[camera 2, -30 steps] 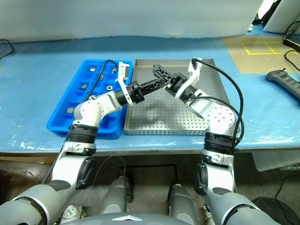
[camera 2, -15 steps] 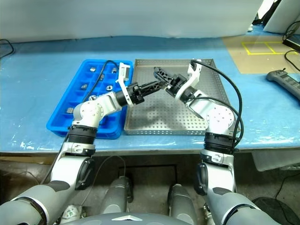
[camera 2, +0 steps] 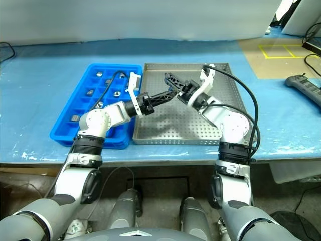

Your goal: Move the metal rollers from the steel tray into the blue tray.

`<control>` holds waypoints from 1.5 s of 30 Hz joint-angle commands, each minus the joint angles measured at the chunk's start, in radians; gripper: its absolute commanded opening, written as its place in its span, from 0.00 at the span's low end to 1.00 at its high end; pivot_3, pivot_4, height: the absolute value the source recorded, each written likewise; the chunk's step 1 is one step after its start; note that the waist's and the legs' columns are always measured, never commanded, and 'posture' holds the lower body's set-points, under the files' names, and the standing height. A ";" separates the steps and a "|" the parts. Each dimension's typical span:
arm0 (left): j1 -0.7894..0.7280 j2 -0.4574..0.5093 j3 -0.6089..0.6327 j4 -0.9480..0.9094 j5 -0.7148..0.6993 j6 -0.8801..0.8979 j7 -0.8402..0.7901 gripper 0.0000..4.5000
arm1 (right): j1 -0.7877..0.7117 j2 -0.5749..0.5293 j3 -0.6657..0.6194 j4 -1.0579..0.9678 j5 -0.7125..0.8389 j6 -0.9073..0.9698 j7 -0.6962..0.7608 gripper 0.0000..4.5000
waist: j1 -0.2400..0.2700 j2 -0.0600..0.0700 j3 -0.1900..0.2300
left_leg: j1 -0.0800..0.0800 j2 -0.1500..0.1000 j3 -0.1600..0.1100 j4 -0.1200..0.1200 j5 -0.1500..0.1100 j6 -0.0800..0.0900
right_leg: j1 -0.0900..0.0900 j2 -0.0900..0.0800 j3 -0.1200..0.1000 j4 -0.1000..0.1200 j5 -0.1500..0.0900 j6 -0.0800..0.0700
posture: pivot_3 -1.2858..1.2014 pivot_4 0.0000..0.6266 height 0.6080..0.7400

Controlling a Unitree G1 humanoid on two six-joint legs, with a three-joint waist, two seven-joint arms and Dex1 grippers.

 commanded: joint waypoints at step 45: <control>-0.055 -0.034 0.039 0.037 -0.003 -0.024 0.040 0.32 | -0.009 -0.009 -0.004 -0.023 -0.037 -0.035 0.016 0.39 | -0.001 0.000 0.000 | 0.000 0.000 0.000 0.000 0.000 0.000 | 0.000 0.000 0.000 0.000 0.000 0.000 | 0.45 0.24 1.00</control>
